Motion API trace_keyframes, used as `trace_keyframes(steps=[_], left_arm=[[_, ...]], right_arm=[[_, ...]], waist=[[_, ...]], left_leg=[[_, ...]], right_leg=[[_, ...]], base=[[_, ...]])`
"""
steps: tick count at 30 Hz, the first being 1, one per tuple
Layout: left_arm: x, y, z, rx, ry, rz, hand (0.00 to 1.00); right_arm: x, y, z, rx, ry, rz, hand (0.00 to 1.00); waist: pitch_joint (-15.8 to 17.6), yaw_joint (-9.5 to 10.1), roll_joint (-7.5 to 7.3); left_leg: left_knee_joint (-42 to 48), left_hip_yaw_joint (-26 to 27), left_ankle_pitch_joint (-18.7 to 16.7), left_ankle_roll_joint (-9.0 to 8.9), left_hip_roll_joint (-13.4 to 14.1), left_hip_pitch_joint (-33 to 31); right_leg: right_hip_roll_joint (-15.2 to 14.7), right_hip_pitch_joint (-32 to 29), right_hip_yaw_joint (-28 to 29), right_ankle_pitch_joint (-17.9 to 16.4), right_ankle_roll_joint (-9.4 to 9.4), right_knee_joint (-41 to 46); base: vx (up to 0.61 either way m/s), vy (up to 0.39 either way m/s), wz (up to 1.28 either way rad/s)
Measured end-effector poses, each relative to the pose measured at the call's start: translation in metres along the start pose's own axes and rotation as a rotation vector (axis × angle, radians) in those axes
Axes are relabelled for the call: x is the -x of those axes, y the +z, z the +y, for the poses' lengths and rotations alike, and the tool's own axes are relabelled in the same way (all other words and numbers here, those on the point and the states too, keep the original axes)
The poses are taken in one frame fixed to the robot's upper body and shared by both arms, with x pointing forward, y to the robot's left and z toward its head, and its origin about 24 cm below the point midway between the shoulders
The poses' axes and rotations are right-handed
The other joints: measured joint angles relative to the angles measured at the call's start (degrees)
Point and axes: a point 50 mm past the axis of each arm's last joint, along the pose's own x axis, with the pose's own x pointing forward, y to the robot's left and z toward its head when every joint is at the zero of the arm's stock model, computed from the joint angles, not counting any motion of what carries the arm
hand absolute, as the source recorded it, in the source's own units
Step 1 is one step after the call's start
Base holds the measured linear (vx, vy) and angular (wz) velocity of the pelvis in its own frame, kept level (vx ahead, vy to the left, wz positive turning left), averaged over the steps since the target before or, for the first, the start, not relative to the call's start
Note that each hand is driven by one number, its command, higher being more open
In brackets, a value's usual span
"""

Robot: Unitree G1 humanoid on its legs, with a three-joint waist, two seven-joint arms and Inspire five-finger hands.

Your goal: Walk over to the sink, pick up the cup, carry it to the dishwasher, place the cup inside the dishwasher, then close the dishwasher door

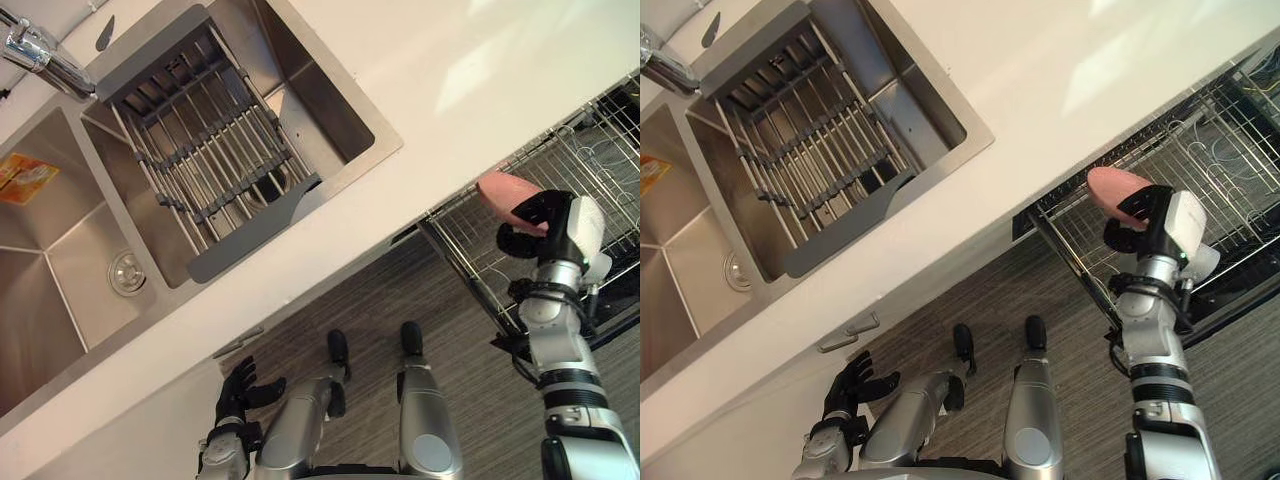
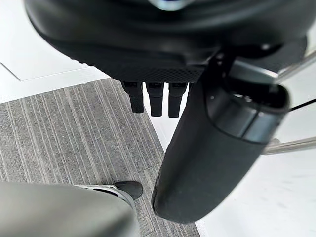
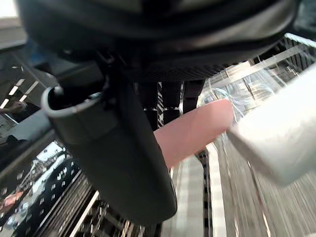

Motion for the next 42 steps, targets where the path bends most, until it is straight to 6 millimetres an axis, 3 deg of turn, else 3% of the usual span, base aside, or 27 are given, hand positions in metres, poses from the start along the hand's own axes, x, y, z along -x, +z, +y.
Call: trace_keyframes(steps=[6,20,21,31,42], left_arm=[[-0.002,0.003,-0.001,0.0,0.002,-0.006,0.9],[-0.003,0.006,-0.001,0.0,0.018,-0.015,0.9],[-0.003,0.006,-0.001,0.0,0.018,-0.015,0.9],[-0.006,0.012,-0.008,0.006,0.004,-0.03,0.9],[-0.006,0.012,-0.008,0.007,0.004,-0.022,0.9]], right_arm=[[0.016,-0.015,0.009,-0.026,0.007,0.075,0.3],[0.018,-0.026,-0.011,-0.083,-0.171,0.163,0.3],[0.018,-0.026,-0.014,-0.096,-0.194,0.169,0.9],[0.023,-0.038,-0.023,-0.13,-0.259,0.243,0.9],[0.027,-0.027,-0.038,-0.243,-0.321,0.206,0.9]], waist=[[0.15,0.29,-0.23],[0.59,0.59,-0.92],[0.59,0.63,-0.92],[0.58,1.14,-0.92],[0.56,1.11,-0.97]], left_leg=[[-0.85,-1.22,0.97,-0.36,0.13,0.0],[-4.44,-1.43,2.88,-1.07,0.41,1.22],[-4.76,-1.38,2.98,-1.19,0.44,1.2],[-5.42,-0.73,3.11,-1.22,0.63,1.38],[-6.11,-0.19,3.1,-1.36,0.65,2.26]], right_leg=[[0.01,0.01,-1.16,-0.13,-0.12,0.41],[0.19,-0.66,-1.53,-0.44,-0.24,1.18],[0.19,-0.87,-1.5,-0.44,-0.25,1.19],[0.3,-1.17,-0.97,-0.44,-0.26,1.18],[0.32,-0.77,-0.75,-0.44,-0.25,1.16]], base=[[-0.02,-0.022,0.11],[0.0,-0.004,0.01],[0.03,-0.012,-0.01],[0.02,-0.007,-0.02],[0.03,-0.006,-0.01]])
